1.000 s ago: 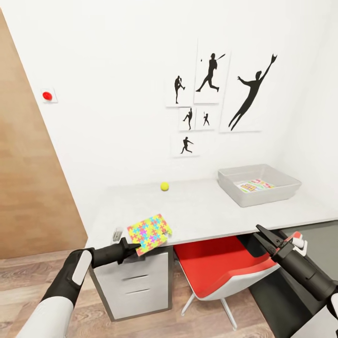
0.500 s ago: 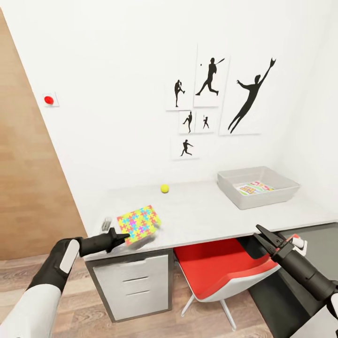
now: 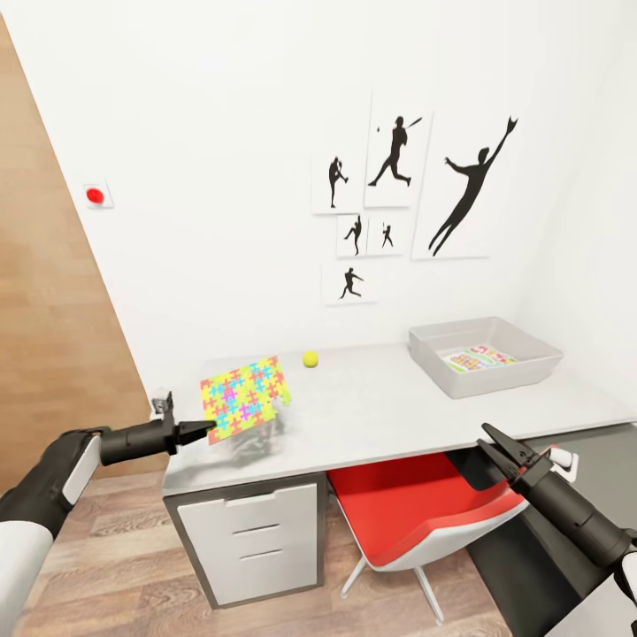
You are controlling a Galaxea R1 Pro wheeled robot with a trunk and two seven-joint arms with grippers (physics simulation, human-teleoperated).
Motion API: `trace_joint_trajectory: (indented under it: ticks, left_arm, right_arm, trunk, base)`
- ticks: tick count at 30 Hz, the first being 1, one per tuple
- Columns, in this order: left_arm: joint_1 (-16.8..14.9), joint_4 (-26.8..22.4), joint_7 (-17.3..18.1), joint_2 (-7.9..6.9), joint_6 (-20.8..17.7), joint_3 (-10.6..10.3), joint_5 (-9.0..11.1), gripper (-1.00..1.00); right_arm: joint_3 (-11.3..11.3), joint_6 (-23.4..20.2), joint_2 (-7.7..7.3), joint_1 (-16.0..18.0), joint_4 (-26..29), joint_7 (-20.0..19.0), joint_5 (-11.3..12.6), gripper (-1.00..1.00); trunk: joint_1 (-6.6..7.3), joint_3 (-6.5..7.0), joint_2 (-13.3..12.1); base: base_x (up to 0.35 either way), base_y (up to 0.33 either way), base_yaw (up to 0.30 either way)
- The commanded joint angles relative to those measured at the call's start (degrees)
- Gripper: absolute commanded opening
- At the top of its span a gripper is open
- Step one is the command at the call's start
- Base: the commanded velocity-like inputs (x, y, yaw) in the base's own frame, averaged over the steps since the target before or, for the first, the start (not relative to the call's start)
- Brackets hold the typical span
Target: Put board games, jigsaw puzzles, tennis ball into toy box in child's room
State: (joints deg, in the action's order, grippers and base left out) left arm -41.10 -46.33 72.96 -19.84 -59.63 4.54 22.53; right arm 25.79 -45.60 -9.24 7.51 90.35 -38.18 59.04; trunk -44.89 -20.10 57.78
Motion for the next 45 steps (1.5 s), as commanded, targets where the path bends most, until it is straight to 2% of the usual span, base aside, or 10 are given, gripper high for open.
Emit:
trace_joint_trajectory:
  ticks: [1, 4, 6, 9, 38, 45]
  left_arm:
    - [-0.1, 0.02, 1.95, -0.16, -0.37, -1.06, -0.23, -1.0]
    - [-0.34, 0.02, 4.38, -0.36, -0.37, -4.32, -1.33, -1.0]
    - [-0.42, 0.02, 4.93, -0.37, -0.37, -5.18, -2.56, -1.0]
    - [-0.46, 0.02, 5.26, -0.41, -0.37, -5.58, -3.28, -1.0]
    - [-0.83, 0.1, 5.17, -0.29, -0.37, -5.69, -3.63, -1.0]
    - [-0.83, 0.1, 5.1, -0.27, -0.37, -5.69, -3.63, -1.0]
  right_arm:
    - [0.06, -0.01, 0.01, 0.05, 0.0, -0.06, 0.11, 1.0]
    - [-0.01, 0.97, -0.05, 0.05, 0.0, -0.12, 0.17, 1.0]
    - [-0.02, 1.22, -0.02, 0.05, 0.0, -0.13, 0.14, 1.0]
    - [-0.03, 1.34, 0.0, 0.05, 0.0, -0.13, 0.12, 1.0]
    - [-0.37, 1.48, 0.09, 0.05, 0.0, 0.09, 0.11, 1.0]
    - [-0.47, 1.4, 0.02, 0.05, 0.0, 0.03, 0.11, 1.0]
  trunk:
    - [0.22, 0.12, -0.37]
    - [0.88, 0.65, -1.58]
    - [1.32, 1.01, -2.38]
    - [1.98, 1.55, -3.58]
    - [8.35, 6.77, -15.21]
    - [9.88, 8.4, -18.02]
  base:
    - [0.0, 0.0, 0.0]
    - [0.0, 0.0, 0.0]
    - [0.0, 0.0, 0.0]
    - [0.0, 0.0, 0.0]
    - [0.0, 0.0, -0.001]
    - [0.0, 0.0, -0.156]
